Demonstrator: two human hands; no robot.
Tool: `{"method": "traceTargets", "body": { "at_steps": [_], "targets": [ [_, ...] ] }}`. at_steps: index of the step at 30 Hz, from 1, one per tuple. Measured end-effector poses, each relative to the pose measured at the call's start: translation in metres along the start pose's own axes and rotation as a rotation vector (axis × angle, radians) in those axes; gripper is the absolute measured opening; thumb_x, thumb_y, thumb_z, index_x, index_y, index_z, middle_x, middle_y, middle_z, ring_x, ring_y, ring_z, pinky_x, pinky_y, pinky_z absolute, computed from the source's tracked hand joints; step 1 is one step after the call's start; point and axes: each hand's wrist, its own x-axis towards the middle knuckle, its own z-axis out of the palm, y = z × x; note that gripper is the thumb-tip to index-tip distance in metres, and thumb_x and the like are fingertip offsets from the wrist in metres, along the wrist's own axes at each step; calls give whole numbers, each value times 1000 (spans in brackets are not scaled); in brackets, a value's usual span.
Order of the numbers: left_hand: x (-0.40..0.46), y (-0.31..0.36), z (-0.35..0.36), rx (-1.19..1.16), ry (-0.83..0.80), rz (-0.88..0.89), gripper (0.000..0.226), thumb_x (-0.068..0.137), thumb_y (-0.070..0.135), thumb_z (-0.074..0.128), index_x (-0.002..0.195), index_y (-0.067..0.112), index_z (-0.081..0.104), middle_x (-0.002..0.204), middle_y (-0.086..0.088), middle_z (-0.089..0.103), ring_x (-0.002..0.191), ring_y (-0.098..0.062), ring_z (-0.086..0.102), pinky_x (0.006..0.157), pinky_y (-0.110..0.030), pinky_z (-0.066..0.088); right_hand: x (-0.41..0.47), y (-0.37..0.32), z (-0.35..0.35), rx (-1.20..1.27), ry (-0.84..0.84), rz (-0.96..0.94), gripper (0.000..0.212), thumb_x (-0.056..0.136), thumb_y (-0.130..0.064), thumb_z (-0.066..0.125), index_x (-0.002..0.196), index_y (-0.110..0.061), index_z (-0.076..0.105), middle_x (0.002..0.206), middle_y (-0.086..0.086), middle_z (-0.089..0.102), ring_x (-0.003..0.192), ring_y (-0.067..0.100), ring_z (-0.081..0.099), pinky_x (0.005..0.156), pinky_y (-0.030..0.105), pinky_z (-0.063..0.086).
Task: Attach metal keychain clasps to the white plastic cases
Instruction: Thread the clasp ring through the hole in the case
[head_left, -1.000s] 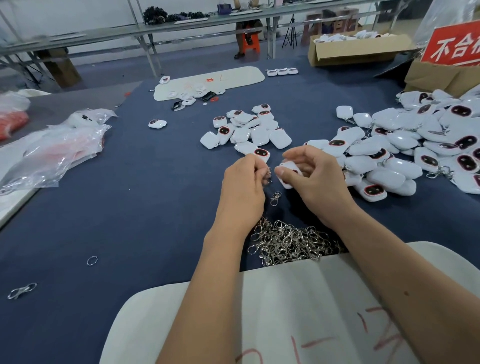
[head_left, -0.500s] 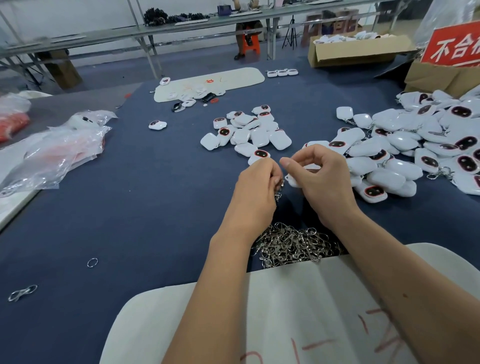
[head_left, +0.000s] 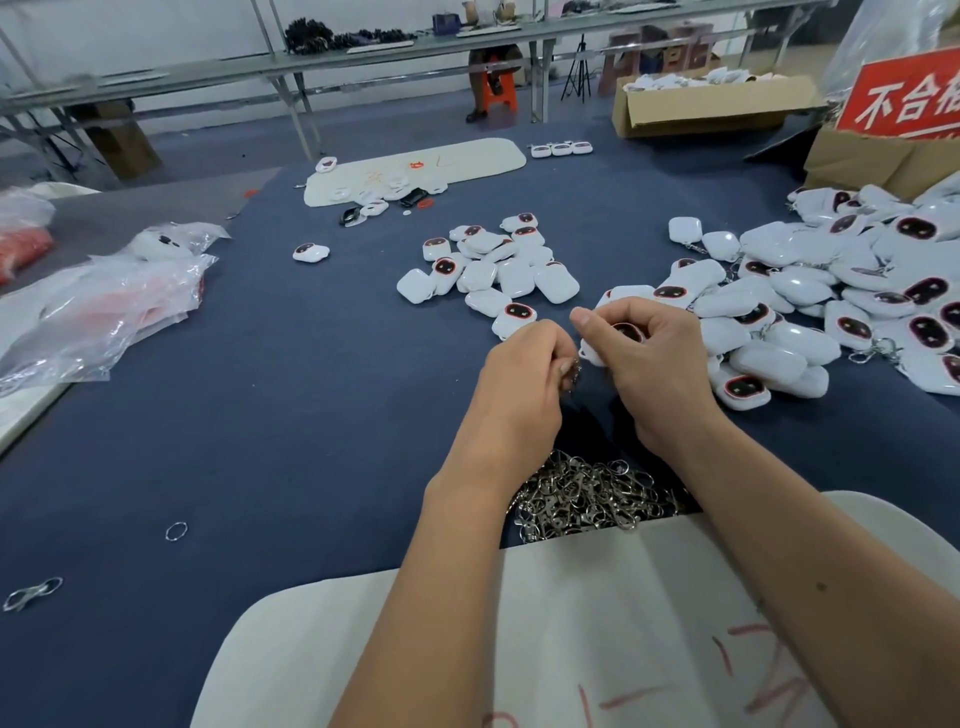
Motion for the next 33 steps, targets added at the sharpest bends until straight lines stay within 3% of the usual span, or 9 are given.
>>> {"method": "traceTargets", "body": {
  "at_steps": [3,6,11,18,24,26,28,33],
  "targets": [
    [0,0,0,17,-11,-2,24,96,7,41,83,26,49,80,7,59,76,-18,55,65,-38,50,1,0,-1,7,-10,7,19,88,-27,81,74,-17,73,65,2,61,62,10,51,59,23,44],
    [-1,2,1,19,-33,-32,24,93,6,39,82,26,47,82,7,58,76,-19,53,63,-35,47,1,0,0,21,-12,33,8,90,-19,80,91,-17,72,69,-10,67,65,5,58,64,20,48],
    [-2,3,2,34,-37,-51,22,91,10,37,82,27,46,83,4,57,76,-24,52,62,-44,48,2,2,1,10,-49,44,20,97,-11,67,116,-14,59,71,-9,64,66,14,54,68,33,43],
    [-2,5,4,93,-7,-56,26,88,0,38,83,24,46,85,2,55,81,-30,55,67,-56,49,-1,1,2,-118,-46,-18,20,97,-12,65,115,-17,57,71,-11,63,62,4,50,68,29,39],
    [-4,7,4,162,6,-66,20,93,1,40,86,18,49,88,-1,55,81,-30,52,69,-55,49,-6,-2,5,-221,-28,-112,15,98,-10,63,112,-14,57,72,-11,61,63,3,54,65,19,41],
    [-4,8,5,151,33,-52,17,92,6,38,82,16,48,85,-3,55,78,-31,50,66,-52,47,-7,-3,4,-218,-9,-116,13,99,-10,61,110,-15,57,77,-8,64,66,6,57,65,22,43],
    [-2,11,6,74,89,-22,19,94,6,41,79,15,49,80,-2,55,77,-28,50,64,-47,45,-6,-5,3,-91,15,-46,9,99,-10,60,108,-14,59,83,0,66,70,17,58,65,32,46],
    [3,13,4,-149,181,22,20,97,-2,57,88,11,68,83,10,67,81,-10,62,74,-27,52,-6,-11,5,367,-16,183,6,103,-5,56,100,-10,56,71,4,56,43,7,43,42,19,34]
  ]
}}
